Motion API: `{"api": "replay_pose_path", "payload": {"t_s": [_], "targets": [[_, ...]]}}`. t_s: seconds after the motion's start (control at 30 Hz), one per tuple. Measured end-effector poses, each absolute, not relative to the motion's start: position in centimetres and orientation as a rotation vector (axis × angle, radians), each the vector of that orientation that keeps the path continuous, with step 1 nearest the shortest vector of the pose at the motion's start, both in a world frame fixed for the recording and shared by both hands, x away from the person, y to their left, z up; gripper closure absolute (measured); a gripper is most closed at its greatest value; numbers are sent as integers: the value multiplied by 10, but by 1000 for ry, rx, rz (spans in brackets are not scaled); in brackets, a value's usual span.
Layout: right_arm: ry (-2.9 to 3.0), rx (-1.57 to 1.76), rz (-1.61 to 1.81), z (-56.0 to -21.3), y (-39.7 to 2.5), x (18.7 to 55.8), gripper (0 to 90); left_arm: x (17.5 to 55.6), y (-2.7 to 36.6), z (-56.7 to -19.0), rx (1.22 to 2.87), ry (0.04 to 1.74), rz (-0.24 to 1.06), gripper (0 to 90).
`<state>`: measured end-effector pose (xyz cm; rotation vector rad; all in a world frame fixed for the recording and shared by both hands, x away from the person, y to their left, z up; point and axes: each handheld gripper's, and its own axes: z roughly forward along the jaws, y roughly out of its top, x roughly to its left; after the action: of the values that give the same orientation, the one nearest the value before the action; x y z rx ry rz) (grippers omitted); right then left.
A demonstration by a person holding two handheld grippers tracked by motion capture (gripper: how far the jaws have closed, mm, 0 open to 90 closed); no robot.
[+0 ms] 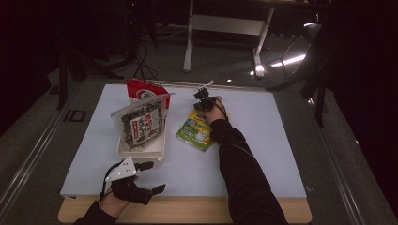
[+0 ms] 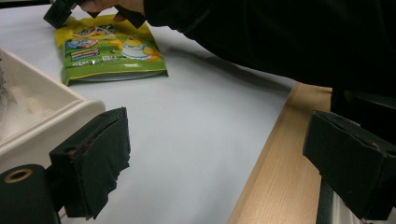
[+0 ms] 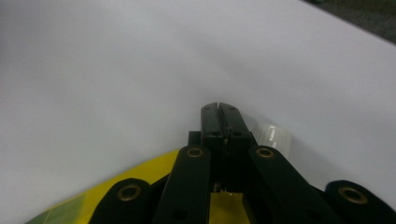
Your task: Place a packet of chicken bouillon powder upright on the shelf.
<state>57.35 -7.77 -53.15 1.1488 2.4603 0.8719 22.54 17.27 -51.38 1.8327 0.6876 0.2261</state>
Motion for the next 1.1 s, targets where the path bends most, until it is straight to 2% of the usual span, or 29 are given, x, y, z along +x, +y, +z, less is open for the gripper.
{"api": "replay_pose_path", "payload": {"t_s": [0.27, 0.53, 0.8, 1.1], "targets": [[2499, 1144, 897, -534, -82, 565, 900, 226, 171, -514, 1841, 686, 223, 84], [2550, 1101, 968, -536, -87, 539, 900, 228, 170, -514, 1838, 687, 220, 85], [2670, 892, 978, -532, -65, 503, 899, 230, 169, -514, 1838, 685, 220, 85], [2721, 873, 986, -535, -61, 496, 900, 231, 169, -514, 1844, 680, 221, 84]]}}
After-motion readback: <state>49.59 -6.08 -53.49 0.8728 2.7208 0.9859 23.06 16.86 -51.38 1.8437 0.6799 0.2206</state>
